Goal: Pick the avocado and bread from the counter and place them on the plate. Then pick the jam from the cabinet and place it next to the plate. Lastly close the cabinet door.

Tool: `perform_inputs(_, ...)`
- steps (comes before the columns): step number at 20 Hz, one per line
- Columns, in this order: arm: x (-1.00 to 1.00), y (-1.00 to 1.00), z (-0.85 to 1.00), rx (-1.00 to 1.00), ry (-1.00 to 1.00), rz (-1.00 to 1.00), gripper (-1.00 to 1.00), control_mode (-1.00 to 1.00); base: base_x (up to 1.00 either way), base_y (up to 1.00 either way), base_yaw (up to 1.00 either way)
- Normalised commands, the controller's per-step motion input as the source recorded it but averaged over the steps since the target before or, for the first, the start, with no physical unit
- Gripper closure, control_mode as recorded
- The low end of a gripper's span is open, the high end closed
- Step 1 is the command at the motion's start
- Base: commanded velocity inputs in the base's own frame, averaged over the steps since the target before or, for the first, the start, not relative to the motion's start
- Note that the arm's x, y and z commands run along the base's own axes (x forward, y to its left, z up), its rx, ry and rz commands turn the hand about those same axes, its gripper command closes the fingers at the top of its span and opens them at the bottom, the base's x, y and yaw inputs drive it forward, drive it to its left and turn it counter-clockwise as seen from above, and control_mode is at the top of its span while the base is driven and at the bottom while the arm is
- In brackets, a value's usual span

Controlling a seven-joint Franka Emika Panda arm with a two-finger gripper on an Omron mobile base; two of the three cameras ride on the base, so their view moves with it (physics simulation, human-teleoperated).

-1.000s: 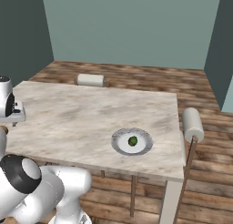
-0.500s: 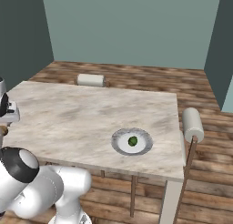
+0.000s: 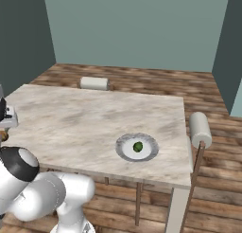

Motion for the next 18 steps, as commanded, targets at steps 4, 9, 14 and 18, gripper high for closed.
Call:
perform_inputs(4,0.18,0.12,-0.09,0.0,0.0,0.0,-1.0,-1.0,0.0,0.0,0.0)
perform_inputs(9,0.18,0.13,-0.12,0.0,0.0,0.0,-1.0,-1.0,0.0,0.0,0.0)
perform_inputs(14,0.13,0.07,-0.13,0.0,0.0,0.0,-1.0,-1.0,0.0,0.0,0.0)
perform_inputs(18,0.12,0.09,-0.13,0.0,0.0,0.0,-1.0,-1.0,0.0,0.0,0.0)
